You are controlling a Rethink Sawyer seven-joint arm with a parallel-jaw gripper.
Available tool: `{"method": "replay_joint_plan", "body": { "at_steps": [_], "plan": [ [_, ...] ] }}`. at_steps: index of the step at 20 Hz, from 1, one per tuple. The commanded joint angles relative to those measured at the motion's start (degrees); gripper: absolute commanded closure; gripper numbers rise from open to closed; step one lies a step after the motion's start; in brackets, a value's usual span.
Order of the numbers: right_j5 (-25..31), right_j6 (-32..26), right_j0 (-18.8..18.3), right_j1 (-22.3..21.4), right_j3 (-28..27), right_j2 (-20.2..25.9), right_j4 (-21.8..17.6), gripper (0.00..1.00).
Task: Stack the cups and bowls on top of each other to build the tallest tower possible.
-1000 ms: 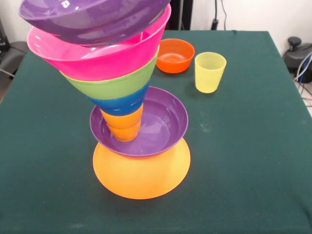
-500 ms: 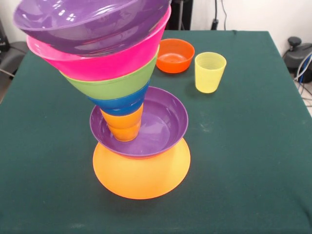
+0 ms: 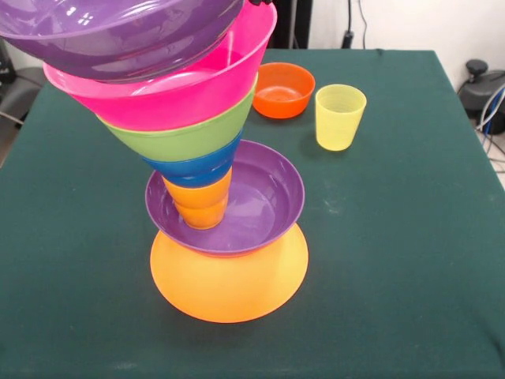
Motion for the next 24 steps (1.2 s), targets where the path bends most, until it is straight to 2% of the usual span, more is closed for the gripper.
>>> {"method": "replay_joint_plan", "body": {
  "at_steps": [1, 7, 18, 24],
  "plan": [
    [4.6, -12.5, 0.3, -1.5, 5.2, -1.9, 0.3, 1.00],
    [-0.7, -8.1, -0.2, -4.6, 13.1, -4.6, 4.7, 1.00],
    [-6.1, -6.9, -1.0, -6.5, 19.0, -6.6, 6.4, 1.00],
    [-9.2, -6.3, -0.7, -6.1, 19.8, -7.2, 6.2, 1.00]
  ]
}}
